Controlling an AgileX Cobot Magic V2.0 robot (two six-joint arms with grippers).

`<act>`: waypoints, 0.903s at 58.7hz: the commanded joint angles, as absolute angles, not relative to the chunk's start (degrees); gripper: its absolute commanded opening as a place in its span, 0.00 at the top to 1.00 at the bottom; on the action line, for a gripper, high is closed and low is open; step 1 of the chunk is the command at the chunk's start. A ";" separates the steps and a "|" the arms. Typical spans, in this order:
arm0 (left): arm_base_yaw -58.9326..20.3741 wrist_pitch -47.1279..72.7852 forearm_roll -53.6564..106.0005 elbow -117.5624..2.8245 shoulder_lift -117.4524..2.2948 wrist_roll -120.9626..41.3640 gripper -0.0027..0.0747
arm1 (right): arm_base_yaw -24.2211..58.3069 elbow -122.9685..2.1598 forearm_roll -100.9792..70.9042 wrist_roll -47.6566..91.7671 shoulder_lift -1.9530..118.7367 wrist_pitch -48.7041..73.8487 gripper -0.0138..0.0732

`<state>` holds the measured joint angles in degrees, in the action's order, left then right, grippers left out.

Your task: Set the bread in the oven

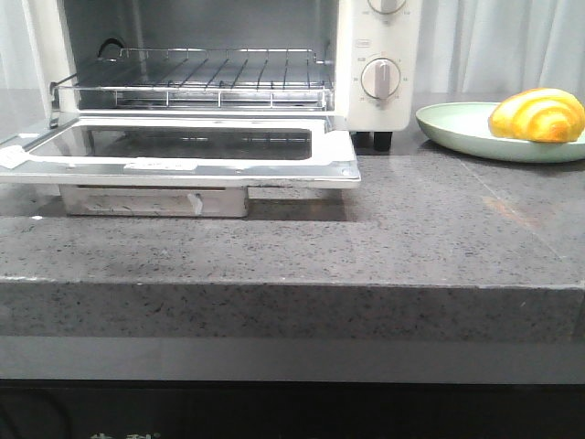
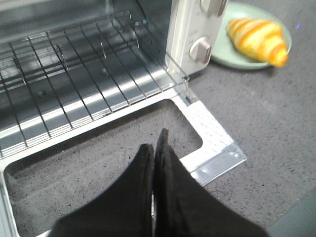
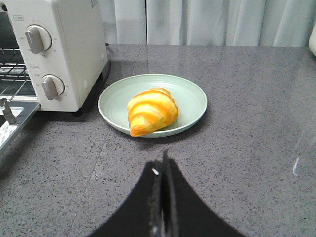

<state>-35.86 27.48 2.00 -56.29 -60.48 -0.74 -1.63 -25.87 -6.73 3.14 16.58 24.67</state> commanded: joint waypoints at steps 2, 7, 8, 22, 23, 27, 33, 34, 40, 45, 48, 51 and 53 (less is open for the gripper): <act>-35.94 18.96 2.53 -52.65 -54.38 0.00 0.99 | -1.82 -27.99 -6.66 3.25 17.45 20.23 0.92; -35.94 16.85 3.84 -48.49 -49.27 0.00 0.99 | -1.82 -27.99 -6.66 3.25 17.45 20.23 0.92; -35.94 16.31 4.12 -47.88 -48.61 0.00 0.99 | -1.82 -27.99 -6.66 3.25 17.45 20.23 0.92; -35.94 13.81 6.39 -40.13 -37.20 0.00 0.99 | -1.82 -27.99 -6.66 3.25 17.45 19.73 0.92; -35.94 13.71 6.39 -39.89 -36.65 0.00 0.99 | -1.82 -27.99 -6.66 3.25 17.45 19.60 0.92; -35.94 13.70 6.39 -39.26 -35.37 0.00 0.99 | -1.82 -27.99 -6.66 3.25 17.45 18.96 0.87; -35.94 13.96 6.39 -39.26 -34.87 0.00 0.99 | -1.82 -27.99 -6.66 3.25 17.45 17.58 0.63; -35.94 13.96 6.39 -39.26 -34.87 0.00 0.99 | -1.82 -27.99 -6.66 3.25 17.45 17.34 0.57; -35.94 14.10 6.39 -39.26 -34.87 0.00 0.99 | -1.82 -27.86 -6.66 3.25 17.45 15.99 0.22; -35.94 14.10 6.39 -39.26 -34.87 0.00 0.99 | -1.82 -27.62 -6.66 3.25 17.45 14.71 0.08; -35.94 14.10 6.39 -39.26 -34.87 0.00 0.99 | -1.82 -27.62 -6.66 3.25 17.47 13.64 0.10; -35.94 14.10 6.39 -39.26 -34.87 0.00 0.99 | -1.82 -27.68 -7.08 3.25 17.53 12.86 0.10; -35.94 14.10 6.39 -39.26 -34.87 0.00 0.99 | -1.82 -27.83 -7.48 3.25 17.83 12.67 0.10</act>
